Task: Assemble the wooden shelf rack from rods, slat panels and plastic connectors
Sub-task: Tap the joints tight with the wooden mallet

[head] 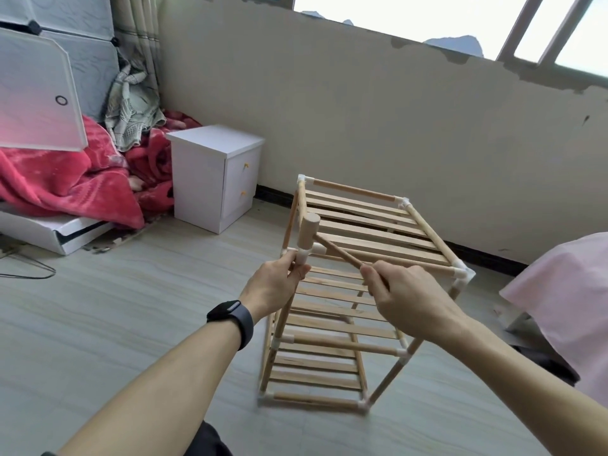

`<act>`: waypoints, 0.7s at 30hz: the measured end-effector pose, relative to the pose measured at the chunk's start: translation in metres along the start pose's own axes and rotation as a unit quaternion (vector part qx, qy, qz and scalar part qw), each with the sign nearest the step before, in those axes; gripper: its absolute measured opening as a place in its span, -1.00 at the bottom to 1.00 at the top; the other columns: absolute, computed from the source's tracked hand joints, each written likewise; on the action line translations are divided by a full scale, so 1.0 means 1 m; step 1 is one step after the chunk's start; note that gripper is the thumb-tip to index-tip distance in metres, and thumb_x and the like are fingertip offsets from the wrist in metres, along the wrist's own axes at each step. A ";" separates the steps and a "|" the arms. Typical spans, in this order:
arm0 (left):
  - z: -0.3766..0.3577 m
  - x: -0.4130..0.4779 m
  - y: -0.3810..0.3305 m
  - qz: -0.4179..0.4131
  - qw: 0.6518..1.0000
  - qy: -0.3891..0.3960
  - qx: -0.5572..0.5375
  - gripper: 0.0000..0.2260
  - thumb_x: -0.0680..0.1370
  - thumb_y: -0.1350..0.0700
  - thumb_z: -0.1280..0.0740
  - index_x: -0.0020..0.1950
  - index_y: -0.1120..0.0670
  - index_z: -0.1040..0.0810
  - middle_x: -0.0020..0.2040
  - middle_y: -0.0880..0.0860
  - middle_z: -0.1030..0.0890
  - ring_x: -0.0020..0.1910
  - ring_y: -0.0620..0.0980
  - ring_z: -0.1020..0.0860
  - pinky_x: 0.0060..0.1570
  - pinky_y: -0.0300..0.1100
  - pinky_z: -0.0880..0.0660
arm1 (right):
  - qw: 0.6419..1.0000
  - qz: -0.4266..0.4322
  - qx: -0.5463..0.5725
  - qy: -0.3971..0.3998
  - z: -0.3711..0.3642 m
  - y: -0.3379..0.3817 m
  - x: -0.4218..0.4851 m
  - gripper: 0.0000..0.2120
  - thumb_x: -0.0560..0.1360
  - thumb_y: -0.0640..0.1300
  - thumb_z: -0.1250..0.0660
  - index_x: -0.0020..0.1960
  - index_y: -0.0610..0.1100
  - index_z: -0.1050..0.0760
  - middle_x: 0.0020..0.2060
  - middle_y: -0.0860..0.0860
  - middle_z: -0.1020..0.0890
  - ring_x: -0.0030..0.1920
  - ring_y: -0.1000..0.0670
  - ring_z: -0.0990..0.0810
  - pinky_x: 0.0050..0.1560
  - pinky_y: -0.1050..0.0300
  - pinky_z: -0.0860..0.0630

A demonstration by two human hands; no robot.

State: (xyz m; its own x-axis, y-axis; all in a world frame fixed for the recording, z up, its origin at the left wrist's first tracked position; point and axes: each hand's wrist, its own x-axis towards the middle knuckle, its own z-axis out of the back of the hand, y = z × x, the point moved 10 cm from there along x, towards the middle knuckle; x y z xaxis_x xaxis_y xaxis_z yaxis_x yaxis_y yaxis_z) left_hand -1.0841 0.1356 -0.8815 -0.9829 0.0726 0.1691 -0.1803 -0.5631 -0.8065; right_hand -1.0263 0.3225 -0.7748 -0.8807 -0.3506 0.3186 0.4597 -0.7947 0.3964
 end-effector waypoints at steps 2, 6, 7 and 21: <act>0.000 0.000 0.000 0.001 1.000 0.000 0.003 -0.76 0.68 -0.13 -0.16 0.23 -0.05 -0.47 0.02 0.01 -0.66 0.04 0.06 -0.63 0.09 0.17 -0.58 | 0.998 -0.042 0.034 0.036 -0.008 -0.010 -0.003 -0.72 0.67 0.08 -0.17 -0.10 0.02 -0.54 -0.41 0.09 -0.60 -0.47 0.12 -0.52 -0.47 0.22 -0.43; 0.001 0.000 0.001 0.002 1.000 0.000 0.008 -0.74 0.67 -0.15 -0.16 0.23 -0.04 -0.48 -0.02 0.02 -0.67 0.01 0.06 -0.64 0.06 0.18 -0.59 | 0.951 -0.099 0.290 -0.033 0.017 -0.016 0.005 -0.94 0.62 -0.08 -0.35 0.08 0.04 -0.53 -0.24 -0.07 -0.70 -0.42 0.09 -0.56 -0.42 0.28 -0.49; 0.001 0.000 0.000 0.001 1.000 -0.001 0.010 -0.73 0.67 -0.15 -0.16 0.24 -0.03 -0.48 -0.02 0.03 -0.67 0.00 0.06 -0.64 0.05 0.18 -0.59 | 0.922 -0.117 0.369 -0.020 0.018 -0.016 0.009 -0.92 0.60 -0.13 -0.38 0.07 0.01 -0.56 -0.21 -0.13 -0.71 -0.44 0.08 -0.52 -0.44 0.27 -0.46; -0.005 0.005 0.011 0.002 1.000 0.007 0.009 -0.73 0.66 -0.22 -0.14 0.27 -0.14 -0.44 0.03 -0.05 -0.67 0.06 -0.01 -0.63 0.07 0.10 -0.60 | 0.883 -0.039 0.389 -0.260 0.057 0.049 0.105 -0.77 0.70 0.09 -0.16 -0.03 -0.01 -0.43 -0.17 0.06 -0.48 -0.31 0.20 -0.57 -0.07 0.21 -0.62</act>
State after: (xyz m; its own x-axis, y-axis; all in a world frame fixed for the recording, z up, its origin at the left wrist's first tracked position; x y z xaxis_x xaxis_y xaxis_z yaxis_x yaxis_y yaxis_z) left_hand -1.0914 0.1338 -0.8918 -0.9840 0.0821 0.1582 -0.1763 -0.5782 -0.7966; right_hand -1.0901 0.2745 -0.6729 -0.8342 0.1253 0.5370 0.5182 -0.1548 0.8411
